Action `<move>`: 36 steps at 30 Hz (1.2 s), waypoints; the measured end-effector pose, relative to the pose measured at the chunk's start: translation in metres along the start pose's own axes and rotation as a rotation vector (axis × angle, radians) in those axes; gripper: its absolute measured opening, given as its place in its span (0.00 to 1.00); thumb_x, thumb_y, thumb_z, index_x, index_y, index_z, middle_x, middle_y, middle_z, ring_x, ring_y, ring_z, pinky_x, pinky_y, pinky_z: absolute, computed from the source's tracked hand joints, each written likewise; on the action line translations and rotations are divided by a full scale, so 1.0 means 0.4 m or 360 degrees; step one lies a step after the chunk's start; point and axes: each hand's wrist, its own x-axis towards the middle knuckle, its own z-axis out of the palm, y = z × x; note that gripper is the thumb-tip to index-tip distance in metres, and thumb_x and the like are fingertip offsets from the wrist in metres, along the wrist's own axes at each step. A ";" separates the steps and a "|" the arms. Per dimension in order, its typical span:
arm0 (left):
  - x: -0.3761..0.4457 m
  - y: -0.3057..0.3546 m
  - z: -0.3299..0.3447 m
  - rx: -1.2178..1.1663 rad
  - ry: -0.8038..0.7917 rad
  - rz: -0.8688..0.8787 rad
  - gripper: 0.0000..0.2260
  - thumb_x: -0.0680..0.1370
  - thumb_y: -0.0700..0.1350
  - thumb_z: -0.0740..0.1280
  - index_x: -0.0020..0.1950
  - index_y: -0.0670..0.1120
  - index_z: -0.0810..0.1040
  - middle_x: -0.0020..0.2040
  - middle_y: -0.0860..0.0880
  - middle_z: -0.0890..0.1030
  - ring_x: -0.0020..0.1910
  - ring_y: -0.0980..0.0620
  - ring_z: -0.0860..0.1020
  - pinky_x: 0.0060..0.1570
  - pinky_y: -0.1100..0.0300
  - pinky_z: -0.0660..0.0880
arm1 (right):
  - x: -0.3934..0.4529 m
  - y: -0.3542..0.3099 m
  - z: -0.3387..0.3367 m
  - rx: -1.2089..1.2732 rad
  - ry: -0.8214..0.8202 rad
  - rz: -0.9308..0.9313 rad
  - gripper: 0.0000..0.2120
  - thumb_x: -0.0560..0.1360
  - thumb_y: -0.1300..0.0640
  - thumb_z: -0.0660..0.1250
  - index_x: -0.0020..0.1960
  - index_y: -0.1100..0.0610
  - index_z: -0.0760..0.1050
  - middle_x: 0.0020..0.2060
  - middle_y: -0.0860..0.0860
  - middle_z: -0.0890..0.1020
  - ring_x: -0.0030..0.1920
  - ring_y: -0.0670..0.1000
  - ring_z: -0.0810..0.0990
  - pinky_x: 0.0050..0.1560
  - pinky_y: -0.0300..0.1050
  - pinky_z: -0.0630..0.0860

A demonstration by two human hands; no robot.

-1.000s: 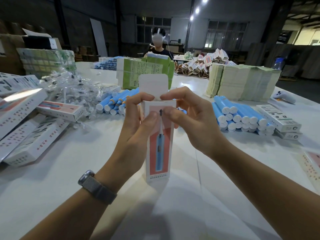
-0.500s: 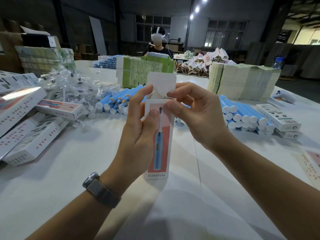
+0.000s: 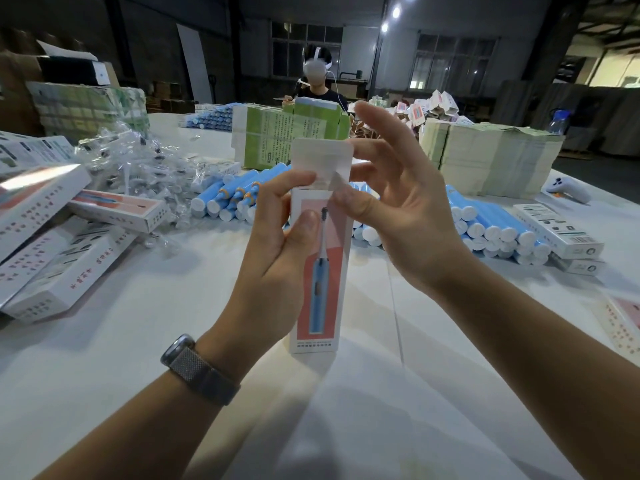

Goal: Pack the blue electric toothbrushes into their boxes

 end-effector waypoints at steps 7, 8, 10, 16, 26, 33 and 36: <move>0.005 0.000 0.005 -0.0115 0.0049 -0.0053 0.12 0.82 0.41 0.57 0.64 0.52 0.61 0.56 0.44 0.76 0.48 0.50 0.79 0.50 0.53 0.78 | -0.006 -0.012 0.001 -0.0085 -0.0140 -0.0031 0.09 0.72 0.66 0.71 0.48 0.53 0.80 0.48 0.52 0.79 0.52 0.52 0.78 0.47 0.54 0.74; 0.004 0.000 0.005 -0.0096 0.0057 -0.0058 0.12 0.82 0.42 0.56 0.64 0.51 0.62 0.55 0.43 0.76 0.47 0.50 0.79 0.50 0.53 0.77 | -0.008 -0.013 0.004 -0.0071 -0.0138 -0.0025 0.09 0.72 0.66 0.71 0.47 0.53 0.80 0.48 0.53 0.79 0.52 0.51 0.78 0.48 0.52 0.73; 0.001 0.002 0.005 -0.0049 0.0058 -0.0074 0.11 0.82 0.43 0.56 0.63 0.53 0.64 0.53 0.44 0.76 0.46 0.49 0.79 0.47 0.54 0.77 | -0.007 -0.016 0.006 -0.0074 -0.0119 -0.0040 0.07 0.72 0.65 0.71 0.45 0.53 0.80 0.46 0.55 0.79 0.50 0.50 0.78 0.49 0.45 0.74; 0.008 0.010 0.006 0.0005 0.0065 -0.0039 0.06 0.83 0.49 0.55 0.58 0.53 0.67 0.47 0.50 0.77 0.43 0.56 0.78 0.41 0.64 0.74 | -0.002 -0.016 0.007 -0.0133 -0.0085 -0.0010 0.09 0.71 0.64 0.73 0.47 0.51 0.80 0.44 0.49 0.81 0.48 0.49 0.79 0.48 0.46 0.77; 0.013 0.007 0.006 0.0170 0.0046 0.0114 0.04 0.83 0.43 0.56 0.55 0.52 0.67 0.52 0.33 0.76 0.45 0.45 0.79 0.42 0.60 0.76 | -0.005 -0.019 0.018 -0.0143 -0.0092 0.0035 0.05 0.73 0.63 0.69 0.47 0.55 0.80 0.48 0.56 0.77 0.48 0.47 0.78 0.49 0.41 0.74; 0.014 -0.006 -0.003 0.0129 -0.0027 0.0098 0.04 0.83 0.45 0.56 0.57 0.53 0.66 0.51 0.31 0.75 0.44 0.35 0.77 0.41 0.54 0.78 | -0.007 -0.030 0.016 -0.0363 -0.0097 -0.0051 0.09 0.74 0.65 0.69 0.49 0.52 0.80 0.48 0.52 0.76 0.48 0.52 0.78 0.45 0.52 0.77; 0.013 -0.009 -0.007 0.0168 -0.0014 0.0082 0.04 0.83 0.46 0.55 0.58 0.53 0.66 0.51 0.31 0.74 0.42 0.42 0.78 0.40 0.54 0.78 | -0.008 -0.029 0.023 -0.0402 -0.0007 -0.0063 0.09 0.74 0.63 0.71 0.47 0.50 0.80 0.46 0.48 0.76 0.46 0.47 0.77 0.40 0.41 0.75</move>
